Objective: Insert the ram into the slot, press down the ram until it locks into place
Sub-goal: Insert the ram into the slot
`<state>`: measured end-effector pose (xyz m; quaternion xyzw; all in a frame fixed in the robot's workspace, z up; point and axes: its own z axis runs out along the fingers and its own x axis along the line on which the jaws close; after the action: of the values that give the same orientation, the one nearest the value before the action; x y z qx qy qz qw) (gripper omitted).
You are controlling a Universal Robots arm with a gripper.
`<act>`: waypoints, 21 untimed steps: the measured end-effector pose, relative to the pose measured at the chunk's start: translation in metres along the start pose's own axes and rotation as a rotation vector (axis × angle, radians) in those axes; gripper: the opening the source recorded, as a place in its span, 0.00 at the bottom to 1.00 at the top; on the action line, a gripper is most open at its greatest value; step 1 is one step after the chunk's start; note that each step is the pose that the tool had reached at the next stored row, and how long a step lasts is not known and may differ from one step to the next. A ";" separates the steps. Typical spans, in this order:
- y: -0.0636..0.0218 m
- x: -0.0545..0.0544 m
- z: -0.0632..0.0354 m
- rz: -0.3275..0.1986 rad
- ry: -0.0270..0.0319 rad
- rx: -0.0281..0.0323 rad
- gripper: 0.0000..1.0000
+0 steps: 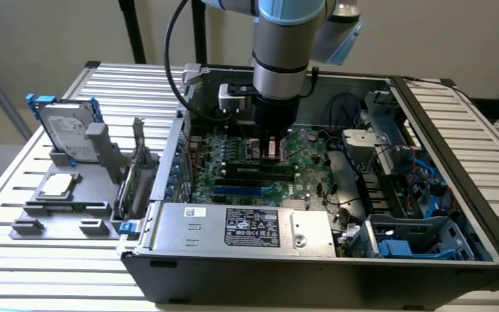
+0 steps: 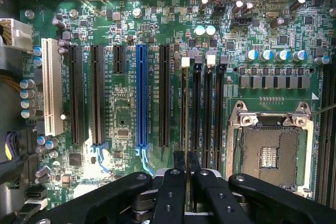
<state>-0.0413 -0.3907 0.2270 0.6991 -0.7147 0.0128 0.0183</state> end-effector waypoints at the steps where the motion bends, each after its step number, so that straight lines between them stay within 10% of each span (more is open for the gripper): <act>1: 0.0000 0.000 0.0000 0.000 0.0000 0.0000 0.13; 15: 0.0000 0.000 -0.0003 0.000 -0.0001 0.0000 0.27; 21: 0.0021 0.001 -0.0205 0.000 -0.0015 -0.0001 0.27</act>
<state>-0.0432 -0.3907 0.2476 0.6991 -0.7147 0.0122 0.0177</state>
